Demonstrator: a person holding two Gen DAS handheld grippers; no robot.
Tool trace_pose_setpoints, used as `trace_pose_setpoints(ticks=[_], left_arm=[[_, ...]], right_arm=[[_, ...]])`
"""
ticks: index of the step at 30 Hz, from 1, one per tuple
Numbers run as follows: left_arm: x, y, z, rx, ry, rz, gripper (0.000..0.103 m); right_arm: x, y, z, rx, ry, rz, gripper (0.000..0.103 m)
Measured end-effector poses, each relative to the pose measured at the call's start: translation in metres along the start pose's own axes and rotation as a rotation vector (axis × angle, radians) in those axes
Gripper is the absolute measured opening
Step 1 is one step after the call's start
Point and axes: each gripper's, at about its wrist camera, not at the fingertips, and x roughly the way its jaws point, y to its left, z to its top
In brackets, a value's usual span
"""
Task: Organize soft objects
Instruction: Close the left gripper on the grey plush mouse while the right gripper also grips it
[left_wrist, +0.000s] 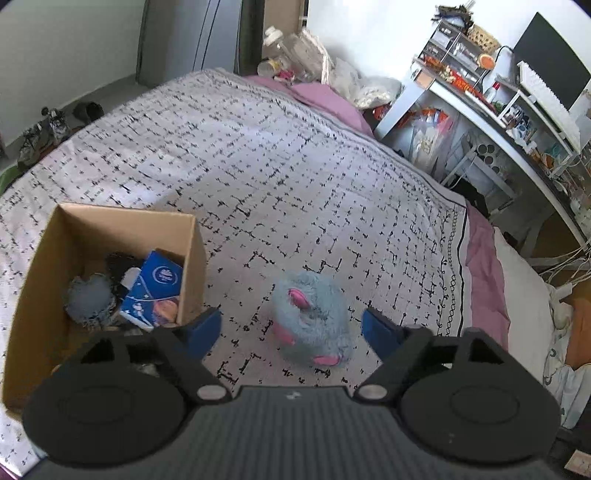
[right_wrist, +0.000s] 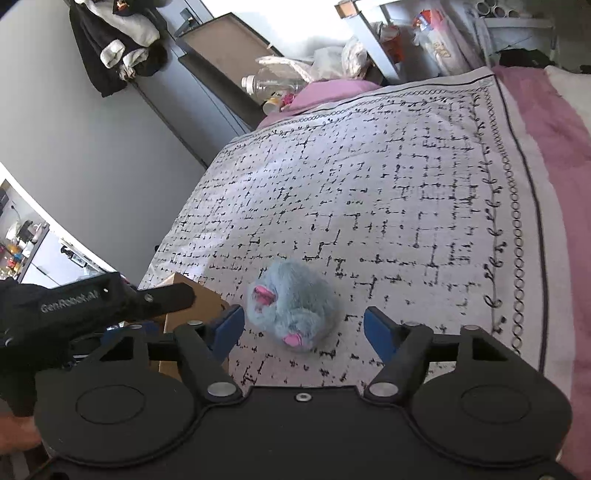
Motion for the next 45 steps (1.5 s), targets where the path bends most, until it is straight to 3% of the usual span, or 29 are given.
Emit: trace_pose_setpoints(ticks=[2,5,11,20,23,27,34,37,45], left_arm=[[0.007,-0.001,0.003,0.004,0.017,-0.007,0.069],[0.020,-0.005,0.007,0.015,0.036,-0.006,0.065],[0.049,-0.008,0.012,0.010,0.089,0.010,0.050],[0.078,-0.004,0.014,-0.027,0.133,0.033,0.033],[0.081,-0.002,0.015,-0.036,0.126,0.037,0.032],[0.088,-0.004,0.016,-0.036,0.142,0.033,0.032],[0.099,-0.010,0.009,-0.040,0.169,-0.032,0.032],[0.102,-0.014,0.003,-0.038,0.166,-0.047,0.026],[0.098,-0.012,-0.001,-0.035,0.145,-0.071,0.019]], right_arm=[[0.008,0.000,0.004,0.002,0.012,0.006,0.068],[0.020,-0.002,0.010,0.005,0.027,0.015,0.067],[0.047,-0.012,0.016,0.034,0.079,0.026,0.050],[0.077,-0.016,0.020,0.049,0.133,0.064,0.050],[0.088,-0.018,0.021,0.030,0.155,0.053,0.039],[0.088,-0.026,0.021,0.037,0.169,0.063,0.032],[0.076,-0.040,0.018,0.045,0.154,0.028,0.030],[0.073,-0.047,0.018,0.066,0.162,0.026,0.030],[0.068,-0.052,0.023,0.178,0.133,0.086,0.033]])
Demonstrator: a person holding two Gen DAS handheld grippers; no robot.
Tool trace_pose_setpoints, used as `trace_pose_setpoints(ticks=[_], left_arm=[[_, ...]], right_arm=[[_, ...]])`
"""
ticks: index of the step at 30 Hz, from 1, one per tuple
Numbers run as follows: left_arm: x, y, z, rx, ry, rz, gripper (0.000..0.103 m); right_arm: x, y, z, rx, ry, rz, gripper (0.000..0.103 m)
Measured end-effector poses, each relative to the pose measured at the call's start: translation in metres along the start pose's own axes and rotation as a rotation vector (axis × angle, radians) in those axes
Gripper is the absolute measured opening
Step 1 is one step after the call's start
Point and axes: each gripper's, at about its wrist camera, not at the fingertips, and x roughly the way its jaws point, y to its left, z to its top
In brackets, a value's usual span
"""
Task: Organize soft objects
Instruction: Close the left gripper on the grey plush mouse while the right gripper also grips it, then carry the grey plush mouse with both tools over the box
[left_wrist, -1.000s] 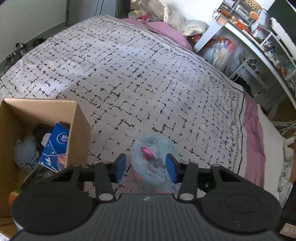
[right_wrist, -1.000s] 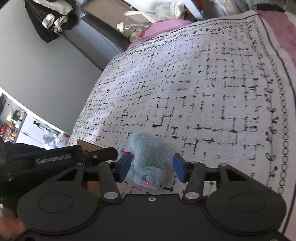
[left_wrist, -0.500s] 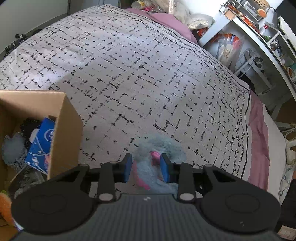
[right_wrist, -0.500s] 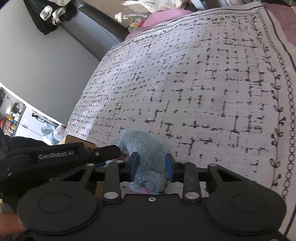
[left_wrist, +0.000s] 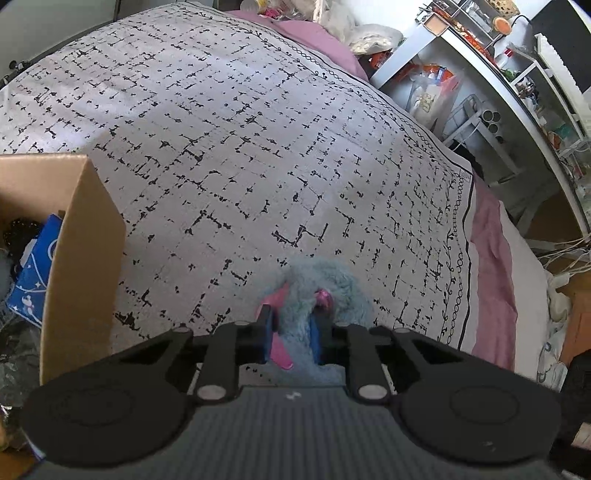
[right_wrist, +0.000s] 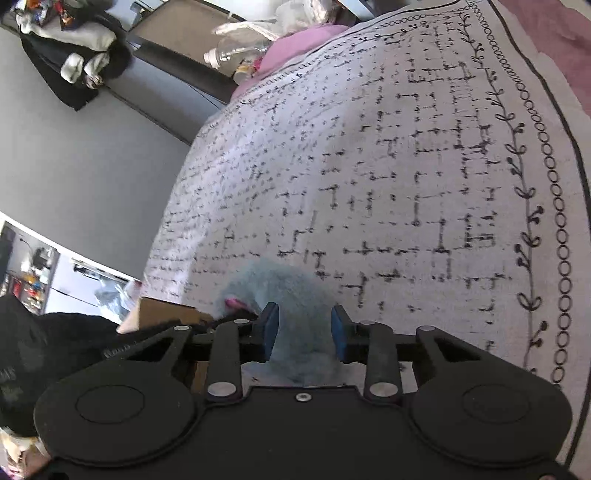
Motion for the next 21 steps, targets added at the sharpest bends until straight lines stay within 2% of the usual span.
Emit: trace_pose_setpoints(ticks=[5,8,11,21], left_arm=[[-0.002,0.004,-0.003,-0.007,0.005,-0.011,0.019],[-0.002,0.009,-0.005,-0.018,0.011,-0.012,0.017],[-0.005,0.011,-0.007,-0.023,0.012,-0.020,0.017],[-0.031,0.000,-0.015,0.017,0.000,-0.058,0.017]], right_arm=[[0.017,0.008,-0.005,-0.009,0.017,0.001,0.033],[0.024,0.008,-0.013,-0.014,0.032,-0.016,0.028],[0.018,0.017,-0.016,-0.051,0.025,-0.036,0.021],[-0.016,0.032,-0.025,-0.064,-0.015,-0.073,0.020]])
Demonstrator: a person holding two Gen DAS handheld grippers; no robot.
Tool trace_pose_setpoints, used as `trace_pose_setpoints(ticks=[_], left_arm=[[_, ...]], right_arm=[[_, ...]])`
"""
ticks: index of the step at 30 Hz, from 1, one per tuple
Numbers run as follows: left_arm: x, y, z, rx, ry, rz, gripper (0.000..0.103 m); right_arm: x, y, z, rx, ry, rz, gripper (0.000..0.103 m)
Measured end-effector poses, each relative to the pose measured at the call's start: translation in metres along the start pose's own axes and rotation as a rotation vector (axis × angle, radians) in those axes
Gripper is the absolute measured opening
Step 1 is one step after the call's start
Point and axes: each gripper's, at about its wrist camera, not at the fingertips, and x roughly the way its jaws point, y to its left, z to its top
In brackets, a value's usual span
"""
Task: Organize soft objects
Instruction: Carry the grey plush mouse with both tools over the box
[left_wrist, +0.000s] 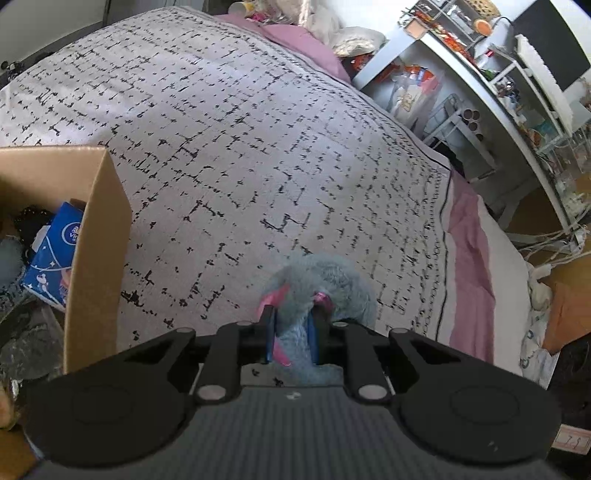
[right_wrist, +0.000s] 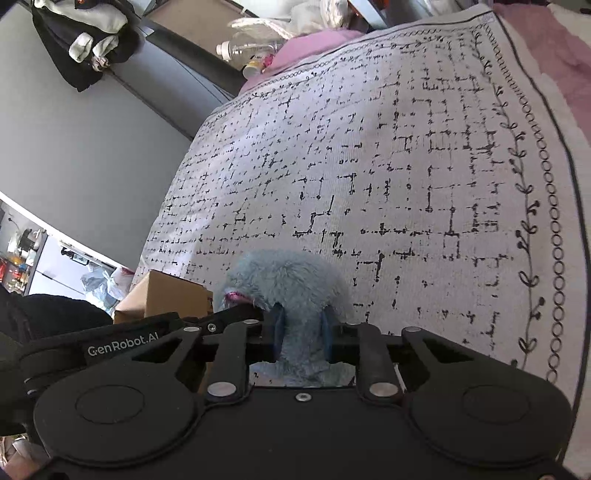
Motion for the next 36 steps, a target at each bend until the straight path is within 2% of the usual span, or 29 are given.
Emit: trace_pose_setpoints(ticks=[11,20,36], left_arm=[[-0.043,-0.011,-0.019,0.034,-0.036,-0.036,0.017],[-0.077,-0.014,-0.036,0.054,-0.065,-0.038,0.017],[-0.137,-0.008,-0.064,0.047,-0.138,-0.087,0.017]], right_arm=[[-0.042,0.024,-0.020,-0.033,-0.058,-0.021,0.020],[-0.068,0.040,-0.037,-0.052,-0.087,-0.002,0.020],[-0.112,0.079,-0.068,-0.096,-0.149,-0.002,0.020]])
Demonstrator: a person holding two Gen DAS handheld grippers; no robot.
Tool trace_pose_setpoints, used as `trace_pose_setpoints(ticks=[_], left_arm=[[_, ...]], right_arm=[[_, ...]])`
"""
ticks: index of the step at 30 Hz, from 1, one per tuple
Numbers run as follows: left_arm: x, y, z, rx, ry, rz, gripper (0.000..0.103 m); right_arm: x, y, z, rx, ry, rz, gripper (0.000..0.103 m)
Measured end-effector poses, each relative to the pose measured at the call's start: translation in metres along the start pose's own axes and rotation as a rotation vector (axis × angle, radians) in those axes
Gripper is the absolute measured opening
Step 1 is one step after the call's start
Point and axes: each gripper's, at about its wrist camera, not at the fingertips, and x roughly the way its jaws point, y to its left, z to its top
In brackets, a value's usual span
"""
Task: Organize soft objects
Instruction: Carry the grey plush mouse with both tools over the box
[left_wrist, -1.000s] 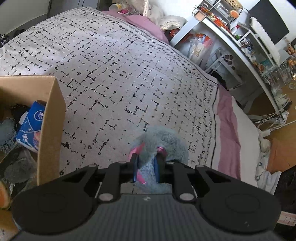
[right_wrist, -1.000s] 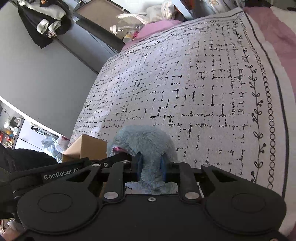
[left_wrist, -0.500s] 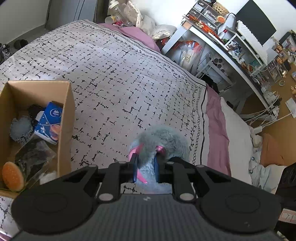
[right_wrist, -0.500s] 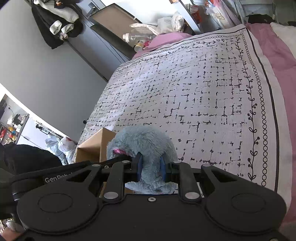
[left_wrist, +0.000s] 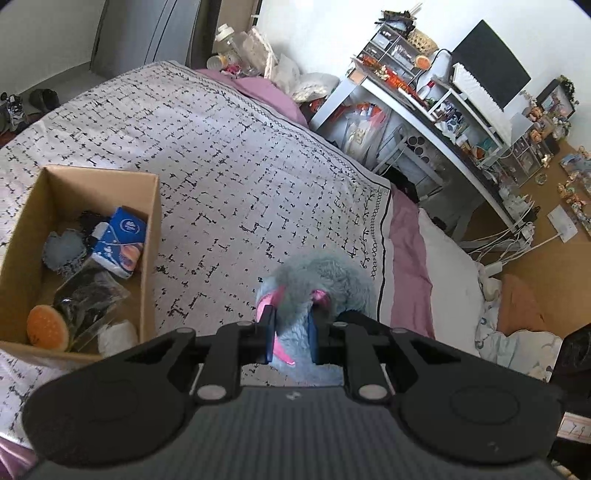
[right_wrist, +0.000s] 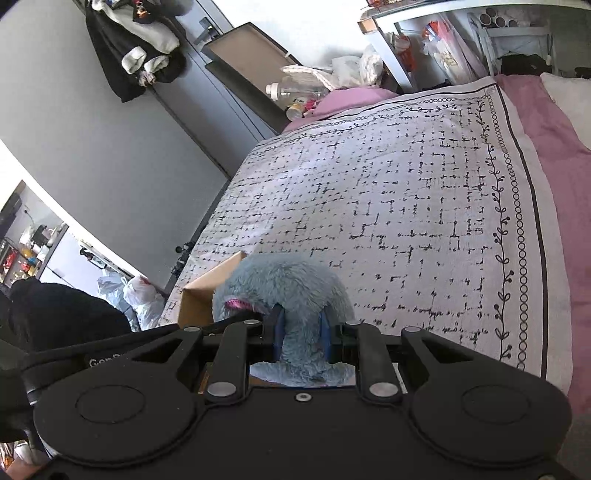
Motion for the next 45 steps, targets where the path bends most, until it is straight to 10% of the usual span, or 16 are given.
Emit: trace_pose_setpoints(ticks=[45], left_arm=[[-0.105,0.058,0.010,-0.013,-0.149,-0.007,0.017]], right_arm=[[-0.027,0.113,-0.021,-0.108,-0.097,0.095,0.020]])
